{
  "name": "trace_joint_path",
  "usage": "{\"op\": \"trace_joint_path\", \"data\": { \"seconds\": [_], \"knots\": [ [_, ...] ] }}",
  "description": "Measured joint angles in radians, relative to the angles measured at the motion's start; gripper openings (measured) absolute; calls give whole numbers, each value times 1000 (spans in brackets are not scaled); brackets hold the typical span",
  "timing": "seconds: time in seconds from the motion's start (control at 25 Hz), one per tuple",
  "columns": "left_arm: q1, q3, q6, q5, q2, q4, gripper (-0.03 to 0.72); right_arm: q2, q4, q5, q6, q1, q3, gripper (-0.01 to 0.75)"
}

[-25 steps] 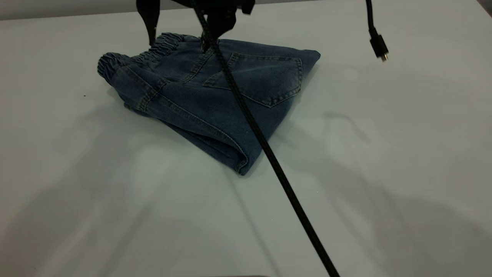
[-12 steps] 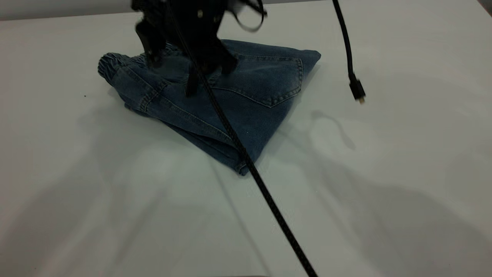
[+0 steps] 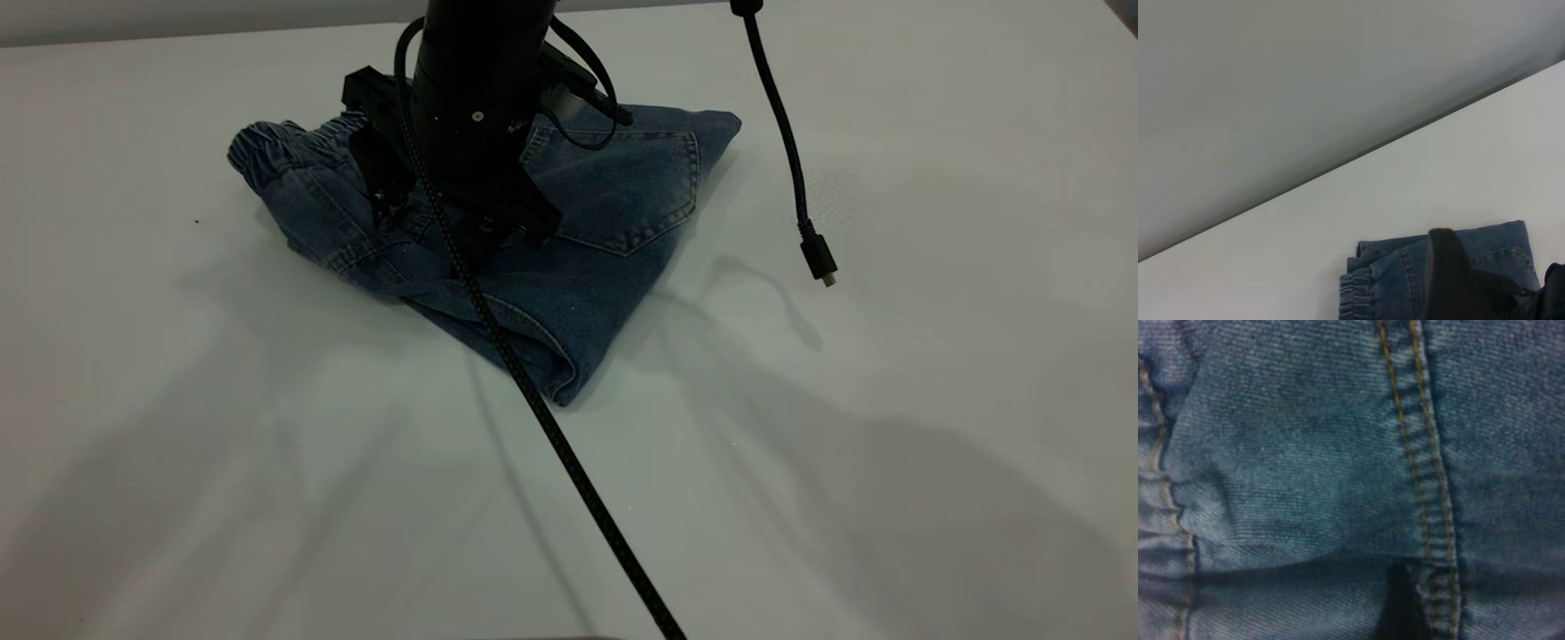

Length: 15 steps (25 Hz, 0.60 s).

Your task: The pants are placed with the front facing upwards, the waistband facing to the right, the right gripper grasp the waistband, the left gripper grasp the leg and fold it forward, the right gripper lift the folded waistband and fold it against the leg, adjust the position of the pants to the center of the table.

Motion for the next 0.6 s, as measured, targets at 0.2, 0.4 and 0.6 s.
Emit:
{"op": "trace_joint_path", "data": {
  "seconds": [0.2,0.4,0.6],
  "knots": [
    [0,0,0,0,0,0,359,0,-43,86,-112,1,-9,459],
    [0,0,0,1,0,0,359,-1,-84,173,-247,1,-10,449],
    [0,0,1,1,0,0,359,-3,-148,271,-403,16,-12,447]
  ]
}}
